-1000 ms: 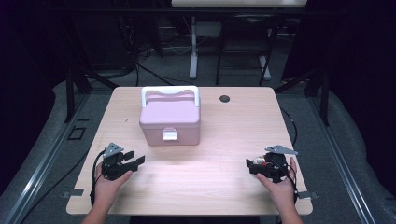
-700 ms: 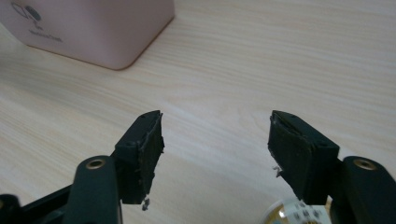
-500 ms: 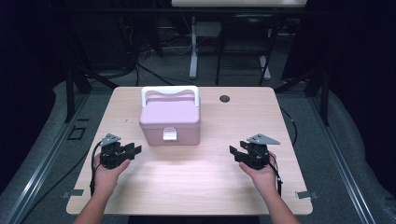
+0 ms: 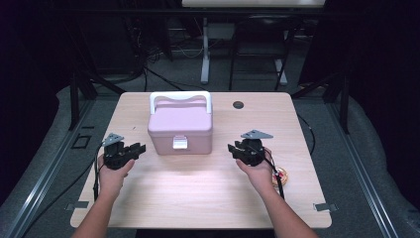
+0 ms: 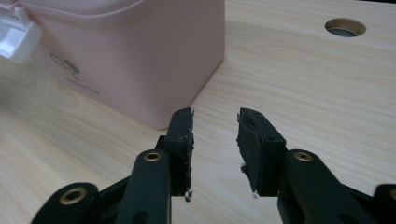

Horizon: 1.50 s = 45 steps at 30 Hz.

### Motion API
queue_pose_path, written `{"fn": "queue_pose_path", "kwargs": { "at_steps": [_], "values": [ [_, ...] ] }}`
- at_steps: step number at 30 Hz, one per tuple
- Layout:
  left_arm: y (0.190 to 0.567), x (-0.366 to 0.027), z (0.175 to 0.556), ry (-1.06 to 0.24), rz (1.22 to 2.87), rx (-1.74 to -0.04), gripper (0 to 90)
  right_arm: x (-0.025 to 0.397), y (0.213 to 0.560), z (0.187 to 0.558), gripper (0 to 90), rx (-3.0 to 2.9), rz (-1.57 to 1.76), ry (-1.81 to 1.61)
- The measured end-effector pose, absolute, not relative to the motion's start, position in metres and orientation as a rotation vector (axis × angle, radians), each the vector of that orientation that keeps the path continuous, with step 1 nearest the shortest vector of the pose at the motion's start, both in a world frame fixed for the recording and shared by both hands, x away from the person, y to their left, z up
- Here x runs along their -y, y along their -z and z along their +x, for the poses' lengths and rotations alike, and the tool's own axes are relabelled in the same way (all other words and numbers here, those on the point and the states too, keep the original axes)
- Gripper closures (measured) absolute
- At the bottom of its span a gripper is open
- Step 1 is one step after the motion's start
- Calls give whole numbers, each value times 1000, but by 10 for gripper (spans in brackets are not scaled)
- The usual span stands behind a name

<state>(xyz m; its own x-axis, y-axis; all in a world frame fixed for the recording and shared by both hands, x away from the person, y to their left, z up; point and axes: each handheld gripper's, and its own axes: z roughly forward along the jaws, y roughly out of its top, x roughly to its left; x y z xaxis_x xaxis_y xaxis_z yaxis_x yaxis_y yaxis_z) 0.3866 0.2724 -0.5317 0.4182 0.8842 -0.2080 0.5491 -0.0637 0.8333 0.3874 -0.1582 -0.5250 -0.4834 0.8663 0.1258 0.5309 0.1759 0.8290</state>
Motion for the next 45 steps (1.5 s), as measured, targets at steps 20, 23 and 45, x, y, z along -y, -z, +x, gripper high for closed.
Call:
{"fn": "queue_pose_path", "kwargs": {
  "at_steps": [20, 23, 45],
  "values": [
    [538, -265, 422, -422, 1725, -1226, 895, 115, 545, 426, 864, -2004, 1350, -1197],
    [537, -262, 427, -408, 1733, -1240, 897, 111, 546, 429, 881, -2002, 1353, -1195],
    [537, -254, 427, -398, 1731, -1227, 900, 96, 541, 430, 900, -2029, 1303, -1188]
  ]
}}
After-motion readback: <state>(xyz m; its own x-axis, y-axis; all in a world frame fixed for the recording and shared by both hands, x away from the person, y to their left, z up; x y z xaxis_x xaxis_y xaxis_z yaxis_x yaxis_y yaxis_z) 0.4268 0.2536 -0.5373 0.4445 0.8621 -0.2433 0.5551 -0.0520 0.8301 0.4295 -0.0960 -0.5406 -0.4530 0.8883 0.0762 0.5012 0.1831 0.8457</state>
